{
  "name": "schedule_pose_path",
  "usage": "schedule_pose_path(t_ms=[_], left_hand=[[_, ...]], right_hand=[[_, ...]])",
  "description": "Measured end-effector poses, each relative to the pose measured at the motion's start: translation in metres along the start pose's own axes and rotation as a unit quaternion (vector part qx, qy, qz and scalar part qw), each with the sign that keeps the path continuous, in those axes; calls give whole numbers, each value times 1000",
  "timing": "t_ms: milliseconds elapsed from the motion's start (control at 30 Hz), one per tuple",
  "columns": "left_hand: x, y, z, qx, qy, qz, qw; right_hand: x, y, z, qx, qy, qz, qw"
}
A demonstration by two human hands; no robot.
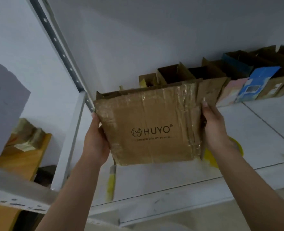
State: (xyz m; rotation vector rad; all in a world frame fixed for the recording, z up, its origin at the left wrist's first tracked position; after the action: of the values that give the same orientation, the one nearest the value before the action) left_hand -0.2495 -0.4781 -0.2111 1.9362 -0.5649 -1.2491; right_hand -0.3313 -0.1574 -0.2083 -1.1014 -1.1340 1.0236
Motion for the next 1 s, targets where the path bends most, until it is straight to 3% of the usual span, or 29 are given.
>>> schedule_pose_path(t_ms=[267,400,500,600,700,1000], left_hand=[[13,-5,11,-6,-96,17,995],[3,-16,4,-12,-167,26,986],[0,-20,1,5,-191,5,982],[0,-19,5,2,-210,3,978],[9,-25,7,29,-178,-12,983],[13,-19,-1,-40,-222,40,973]], right_hand=[[1,13,-37,-46,30,32,998],[-1,29,-53,-135,22,191,972],[-15,18,-58,-120,-37,232,965],[-18,15,-60,-70,-64,194,976],[-24,20,-68,-30,-87,118,989],[-14,21,-72,16,-53,57,997]])
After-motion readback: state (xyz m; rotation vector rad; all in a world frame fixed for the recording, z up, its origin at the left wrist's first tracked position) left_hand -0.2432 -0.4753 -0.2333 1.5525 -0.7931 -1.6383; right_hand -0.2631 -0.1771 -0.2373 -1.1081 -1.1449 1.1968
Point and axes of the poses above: each hand's wrist, its own z-axis towards the middle knuckle, its own x-axis out of the back of the hand, y = z × x, the point moved 8 cm from there along z, towards the middle knuckle, and after that the axes turned 15 degrees about -z, right-handed, at the moved point
